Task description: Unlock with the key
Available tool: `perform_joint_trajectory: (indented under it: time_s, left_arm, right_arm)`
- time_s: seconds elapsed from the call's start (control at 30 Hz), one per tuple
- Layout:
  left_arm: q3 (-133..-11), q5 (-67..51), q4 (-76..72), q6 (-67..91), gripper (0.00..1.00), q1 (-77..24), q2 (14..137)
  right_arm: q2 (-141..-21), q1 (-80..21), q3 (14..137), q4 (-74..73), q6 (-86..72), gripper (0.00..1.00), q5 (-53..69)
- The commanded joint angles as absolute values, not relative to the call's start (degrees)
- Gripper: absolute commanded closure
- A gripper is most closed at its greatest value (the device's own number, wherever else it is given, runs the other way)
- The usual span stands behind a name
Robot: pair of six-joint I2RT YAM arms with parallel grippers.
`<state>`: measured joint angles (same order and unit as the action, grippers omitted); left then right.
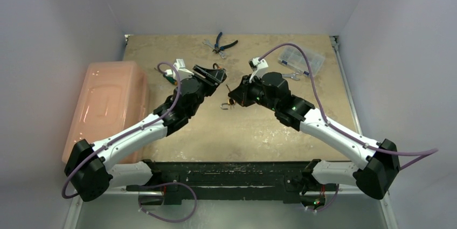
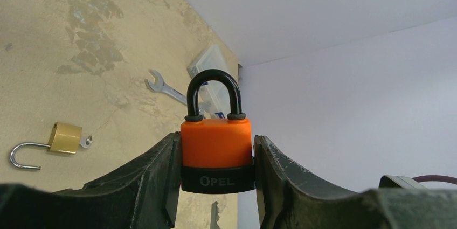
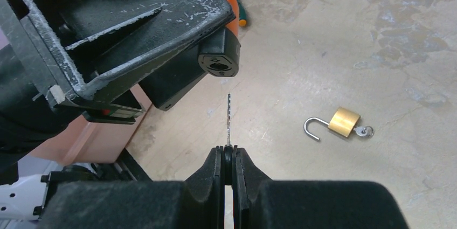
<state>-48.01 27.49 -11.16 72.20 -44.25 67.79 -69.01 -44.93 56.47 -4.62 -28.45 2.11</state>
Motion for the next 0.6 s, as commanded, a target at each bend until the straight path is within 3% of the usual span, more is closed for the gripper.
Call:
perform_joint_trajectory:
  time_s: [0.0, 0.57]
  left_arm:
    - [-48.6, 25.0, -16.8, 74.4, 1.00, -43.3, 66.6]
    - [-48.4, 21.6, -18.2, 73.7, 1.00, -43.1, 67.1]
  right_arm:
    - [-68.9, -44.8, 59.7, -1.2, -27.3, 1.00, 4.2]
    - [-69.7, -44.6, 59.9, -0.5, -26.9, 1.00, 1.8]
